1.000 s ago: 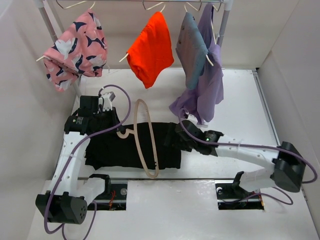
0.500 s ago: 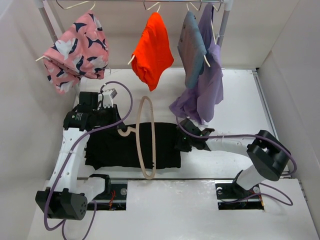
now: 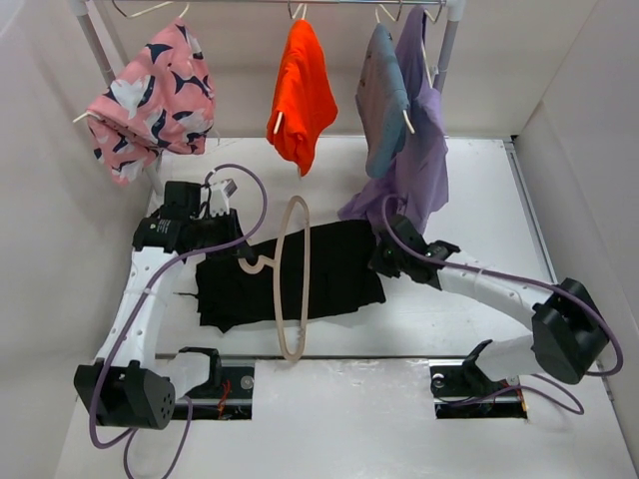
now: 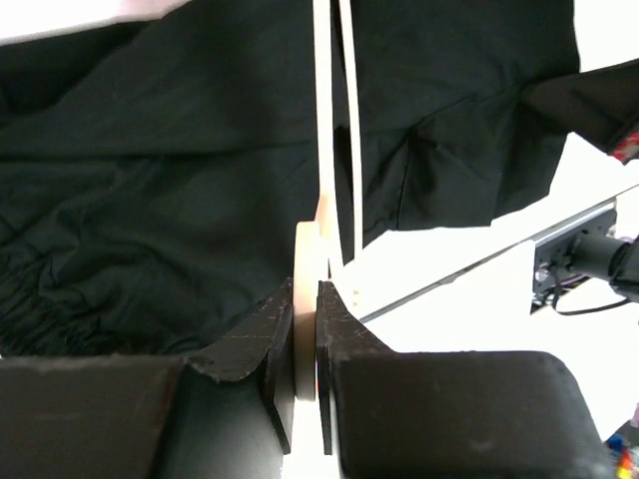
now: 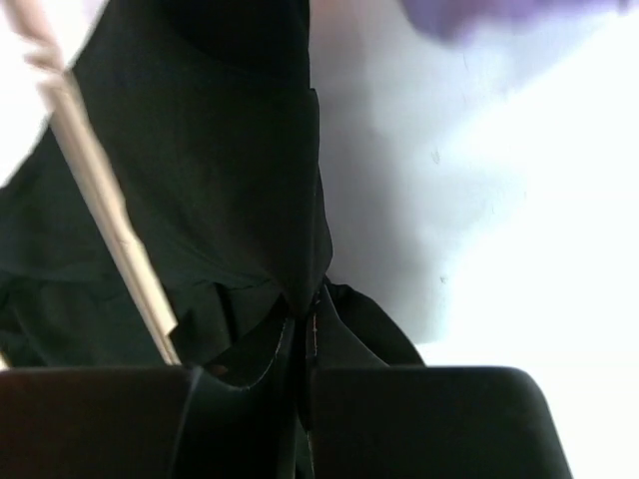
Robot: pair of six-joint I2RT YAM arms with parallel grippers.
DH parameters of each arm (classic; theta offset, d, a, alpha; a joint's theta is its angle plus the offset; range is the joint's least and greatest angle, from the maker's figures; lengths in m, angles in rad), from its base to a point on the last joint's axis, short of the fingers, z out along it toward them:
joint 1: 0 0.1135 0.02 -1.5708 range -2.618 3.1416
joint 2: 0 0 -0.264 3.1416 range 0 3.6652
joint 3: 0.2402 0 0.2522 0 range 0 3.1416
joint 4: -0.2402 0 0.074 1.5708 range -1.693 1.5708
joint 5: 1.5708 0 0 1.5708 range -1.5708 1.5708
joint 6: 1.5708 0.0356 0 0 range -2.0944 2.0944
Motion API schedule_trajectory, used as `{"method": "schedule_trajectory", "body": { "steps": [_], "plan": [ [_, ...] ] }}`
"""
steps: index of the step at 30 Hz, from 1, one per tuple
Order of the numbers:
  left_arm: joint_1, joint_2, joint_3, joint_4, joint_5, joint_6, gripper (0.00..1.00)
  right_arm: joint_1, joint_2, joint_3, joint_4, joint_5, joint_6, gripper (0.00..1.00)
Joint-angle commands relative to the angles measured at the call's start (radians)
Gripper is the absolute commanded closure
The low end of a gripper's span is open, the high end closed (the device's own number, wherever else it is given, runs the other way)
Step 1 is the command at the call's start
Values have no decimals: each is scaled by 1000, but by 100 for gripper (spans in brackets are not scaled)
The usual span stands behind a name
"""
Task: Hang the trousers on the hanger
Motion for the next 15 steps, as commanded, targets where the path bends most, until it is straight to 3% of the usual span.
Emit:
{"method": "schedule_trajectory", "body": {
  "steps": [1, 7, 11, 15],
  "plan": [
    [1, -2, -37, 47, 36, -58, 100, 42, -13, 99, -60, 132, -70, 100],
    [-8, 8, -66, 143, 9, -127, 100, 220, 130, 321, -41, 128, -309, 100],
    [-8, 8, -87, 153, 21, -136, 100, 271, 240, 385, 198, -152, -366, 100],
    [-8, -3, -87, 153, 9, -136, 100, 271, 353, 351, 341, -292, -284, 100]
  ]
}}
